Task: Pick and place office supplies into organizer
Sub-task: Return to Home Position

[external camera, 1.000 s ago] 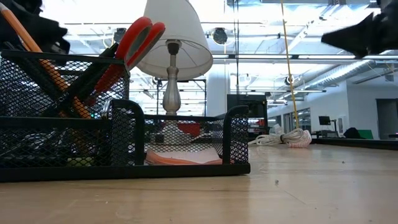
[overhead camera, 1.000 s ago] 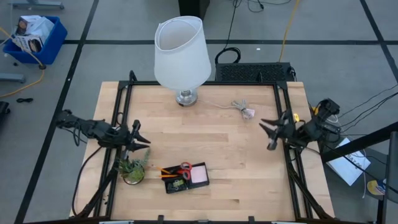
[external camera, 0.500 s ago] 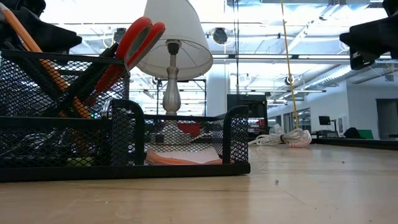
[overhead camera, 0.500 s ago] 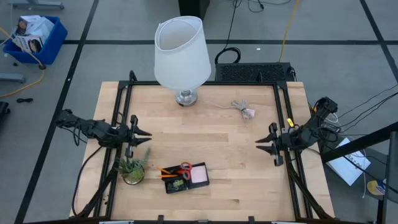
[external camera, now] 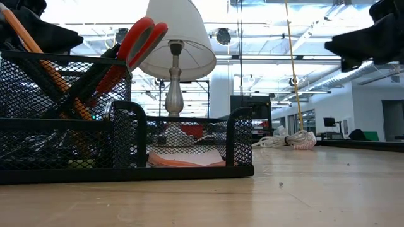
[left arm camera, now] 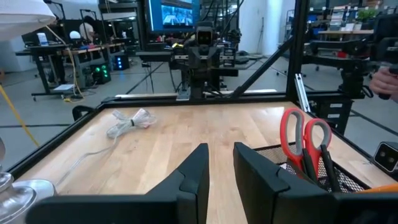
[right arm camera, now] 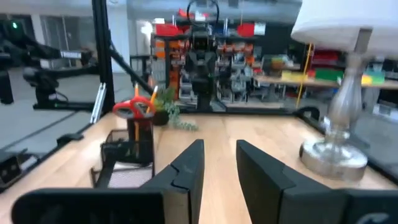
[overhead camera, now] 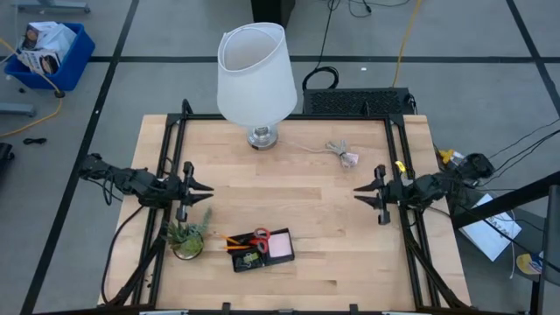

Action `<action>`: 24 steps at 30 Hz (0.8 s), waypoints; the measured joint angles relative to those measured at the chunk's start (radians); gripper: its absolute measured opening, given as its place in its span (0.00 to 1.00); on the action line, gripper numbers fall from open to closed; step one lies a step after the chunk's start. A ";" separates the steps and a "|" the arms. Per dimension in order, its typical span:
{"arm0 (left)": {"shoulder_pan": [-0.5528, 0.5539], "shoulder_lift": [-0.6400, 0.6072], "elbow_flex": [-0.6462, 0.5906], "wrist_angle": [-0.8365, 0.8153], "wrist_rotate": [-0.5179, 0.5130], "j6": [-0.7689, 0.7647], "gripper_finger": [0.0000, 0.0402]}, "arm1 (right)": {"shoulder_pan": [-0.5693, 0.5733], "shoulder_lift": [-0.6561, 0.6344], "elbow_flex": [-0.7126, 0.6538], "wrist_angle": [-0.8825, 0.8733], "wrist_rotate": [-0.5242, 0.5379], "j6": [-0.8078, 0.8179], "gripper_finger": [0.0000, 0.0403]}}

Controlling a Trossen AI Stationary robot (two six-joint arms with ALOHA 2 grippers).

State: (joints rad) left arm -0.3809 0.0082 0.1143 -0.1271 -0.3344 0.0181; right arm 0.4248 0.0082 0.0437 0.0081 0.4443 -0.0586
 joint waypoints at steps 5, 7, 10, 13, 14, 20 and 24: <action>0.000 0.000 0.000 -0.002 0.000 0.000 0.19 | -0.105 0.008 -0.027 0.070 -0.074 -0.051 0.22; 0.000 0.000 0.000 -0.002 0.000 0.000 0.19 | -0.121 0.011 -0.028 0.075 -0.081 -0.053 0.22; 0.000 0.000 0.000 -0.002 0.000 0.002 0.19 | -0.126 0.012 -0.028 0.078 -0.080 -0.054 0.22; 0.000 0.000 0.000 -0.002 0.000 0.004 0.19 | -0.126 0.012 -0.028 0.083 -0.081 -0.055 0.22; 0.000 0.000 0.000 -0.002 0.000 0.004 0.19 | -0.126 0.012 -0.028 0.084 -0.081 -0.055 0.22; 0.000 0.000 0.000 -0.003 0.000 0.004 0.19 | -0.126 0.012 -0.028 0.088 -0.081 -0.055 0.22; 0.000 0.000 0.000 -0.003 0.000 0.004 0.19 | -0.125 0.012 -0.029 0.090 -0.081 -0.055 0.21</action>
State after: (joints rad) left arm -0.3809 0.0082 0.1139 -0.1299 -0.3344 0.0219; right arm 0.2996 0.0200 0.0152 0.0981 0.3634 -0.1135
